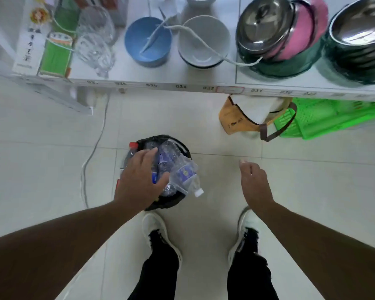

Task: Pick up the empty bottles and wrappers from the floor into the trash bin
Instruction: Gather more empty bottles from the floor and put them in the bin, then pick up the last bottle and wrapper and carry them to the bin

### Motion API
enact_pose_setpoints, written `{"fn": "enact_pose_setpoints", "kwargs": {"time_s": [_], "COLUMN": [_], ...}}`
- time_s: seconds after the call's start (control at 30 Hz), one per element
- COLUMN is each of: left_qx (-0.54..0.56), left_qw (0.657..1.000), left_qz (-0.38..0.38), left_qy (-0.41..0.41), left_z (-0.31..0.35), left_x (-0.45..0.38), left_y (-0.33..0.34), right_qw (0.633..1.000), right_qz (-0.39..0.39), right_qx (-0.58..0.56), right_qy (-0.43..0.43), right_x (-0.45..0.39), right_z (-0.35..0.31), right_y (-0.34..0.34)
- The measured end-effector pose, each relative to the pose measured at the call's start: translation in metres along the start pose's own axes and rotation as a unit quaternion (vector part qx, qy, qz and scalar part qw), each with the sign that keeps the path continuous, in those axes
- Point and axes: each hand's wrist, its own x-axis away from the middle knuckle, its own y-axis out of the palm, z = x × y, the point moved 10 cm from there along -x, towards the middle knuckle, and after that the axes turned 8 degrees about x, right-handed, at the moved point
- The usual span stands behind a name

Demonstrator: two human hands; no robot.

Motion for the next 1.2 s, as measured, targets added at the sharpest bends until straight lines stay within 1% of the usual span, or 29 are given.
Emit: {"fn": "enact_pose_setpoints", "kwargs": {"time_s": [0.03,0.13,0.23,0.33,0.5,0.63,0.7,0.83,0.93,1.03,1.1,1.2], "left_qx": [-0.005,-0.017,-0.046,-0.079,-0.126,-0.148,-0.149,-0.147,-0.164,-0.197,-0.219,-0.238], "left_qw": [0.999,0.993,0.983,0.971,0.954,0.937,0.93,0.909,0.887,0.86,0.844,0.835], "left_qz": [-0.013,-0.06,-0.099,-0.121,-0.154,-0.197,-0.206,-0.225,-0.246,-0.272,-0.286,-0.296], "left_qy": [0.031,0.098,0.148,0.19,0.225,0.246,0.267,0.318,0.354,0.384,0.397,0.399], "left_z": [0.025,0.099,0.171,0.239,0.347,0.433,0.478,0.57,0.621,0.658,0.679,0.712], "left_x": [-0.005,-0.016,-0.014,-0.006,0.02,0.048,0.062,0.093,0.11,0.126,0.132,0.128], "left_y": [0.007,0.036,0.07,0.107,0.182,0.256,0.289,0.346,0.381,0.417,0.438,0.466], "right_qw": [1.0,0.999,0.998,0.995,0.981,0.976,0.976,0.969,0.96,0.952,0.952,0.956], "right_qz": [0.006,-0.006,-0.012,0.011,0.035,0.03,0.026,0.043,0.048,0.054,0.048,0.041], "right_qx": [-0.002,-0.023,-0.032,-0.043,-0.099,-0.112,-0.107,-0.111,-0.13,-0.146,-0.135,-0.115], "right_qy": [0.012,0.038,0.049,0.094,0.165,0.185,0.19,0.217,0.242,0.265,0.271,0.268], "right_x": [0.0,0.007,0.022,0.038,0.062,0.08,0.091,0.115,0.129,0.142,0.143,0.13], "right_z": [0.015,0.066,0.121,0.187,0.285,0.361,0.399,0.47,0.509,0.54,0.554,0.563], "right_y": [-0.014,-0.053,-0.096,-0.148,-0.229,-0.294,-0.33,-0.393,-0.419,-0.43,-0.435,-0.457]}}
